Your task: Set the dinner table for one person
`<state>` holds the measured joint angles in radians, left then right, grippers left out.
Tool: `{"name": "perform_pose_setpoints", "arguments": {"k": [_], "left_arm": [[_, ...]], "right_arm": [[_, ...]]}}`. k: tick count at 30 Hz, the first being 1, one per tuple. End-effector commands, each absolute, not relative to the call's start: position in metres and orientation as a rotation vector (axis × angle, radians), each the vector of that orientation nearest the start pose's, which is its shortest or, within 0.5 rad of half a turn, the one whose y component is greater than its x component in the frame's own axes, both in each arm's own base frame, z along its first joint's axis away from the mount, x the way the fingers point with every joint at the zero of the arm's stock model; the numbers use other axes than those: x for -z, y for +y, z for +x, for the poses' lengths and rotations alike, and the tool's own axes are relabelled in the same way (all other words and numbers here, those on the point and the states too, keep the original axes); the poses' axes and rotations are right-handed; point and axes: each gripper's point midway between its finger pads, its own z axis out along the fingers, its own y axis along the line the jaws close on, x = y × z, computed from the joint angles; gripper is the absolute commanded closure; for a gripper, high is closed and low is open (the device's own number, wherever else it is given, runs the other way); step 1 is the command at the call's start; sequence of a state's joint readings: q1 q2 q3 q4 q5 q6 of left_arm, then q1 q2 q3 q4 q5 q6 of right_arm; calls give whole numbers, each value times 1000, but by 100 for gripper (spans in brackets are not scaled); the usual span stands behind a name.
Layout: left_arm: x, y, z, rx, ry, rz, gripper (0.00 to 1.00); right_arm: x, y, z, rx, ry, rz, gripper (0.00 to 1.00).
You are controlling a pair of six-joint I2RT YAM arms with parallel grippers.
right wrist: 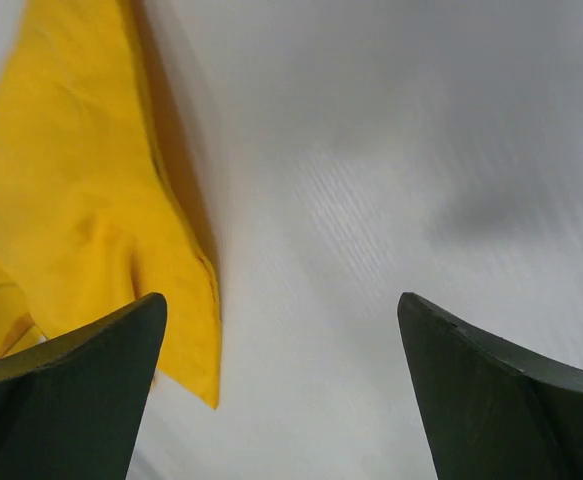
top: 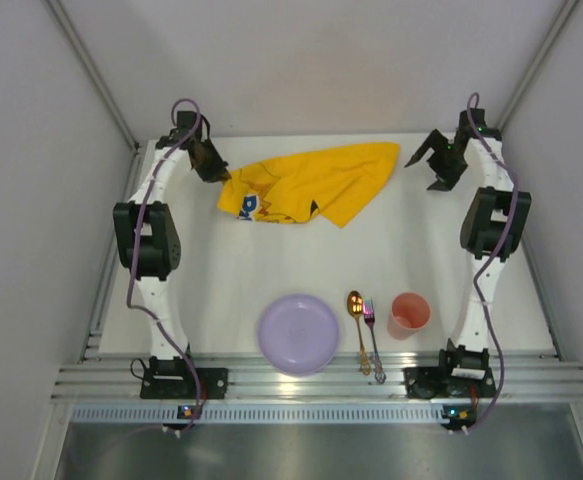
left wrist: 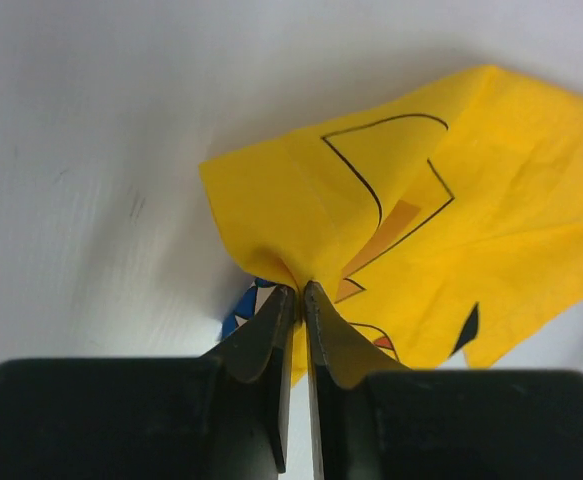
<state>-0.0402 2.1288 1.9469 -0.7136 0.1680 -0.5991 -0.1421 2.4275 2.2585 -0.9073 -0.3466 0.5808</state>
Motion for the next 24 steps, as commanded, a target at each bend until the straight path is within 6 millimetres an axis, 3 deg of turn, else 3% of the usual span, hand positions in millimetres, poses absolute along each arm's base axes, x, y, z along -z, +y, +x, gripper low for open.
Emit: {"name": "perform_pose_setpoints", "arguments": {"k": [1, 3, 5, 6, 8, 11, 15, 20, 24], "left_arm": [[-111, -78, 528, 490, 2502, -672, 88], [-100, -78, 527, 485, 2522, -694, 88], [-90, -80, 527, 491, 2541, -710, 88], [-87, -80, 526, 500, 2547, -716, 88], [-81, -83, 524, 513, 2568, -723, 88], [-72, -87, 517, 533, 2596, -747, 90], [-66, -88, 507, 542, 2622, -759, 93], [-68, -87, 500, 530, 2626, -745, 94], [-71, -86, 499, 529, 2625, -738, 94]], "right_arm": [[-125, 43, 545, -695, 2511, 642, 0], [-143, 70, 540, -755, 2490, 549, 0], [-141, 95, 530, -808, 2519, 497, 0], [-140, 123, 521, -851, 2548, 437, 0], [-130, 160, 505, -884, 2605, 356, 0], [-106, 191, 489, -872, 2670, 294, 0], [-80, 204, 484, -825, 2728, 291, 2], [-59, 191, 479, -680, 2797, 326, 6], [-54, 175, 472, -498, 2840, 312, 7]]}}
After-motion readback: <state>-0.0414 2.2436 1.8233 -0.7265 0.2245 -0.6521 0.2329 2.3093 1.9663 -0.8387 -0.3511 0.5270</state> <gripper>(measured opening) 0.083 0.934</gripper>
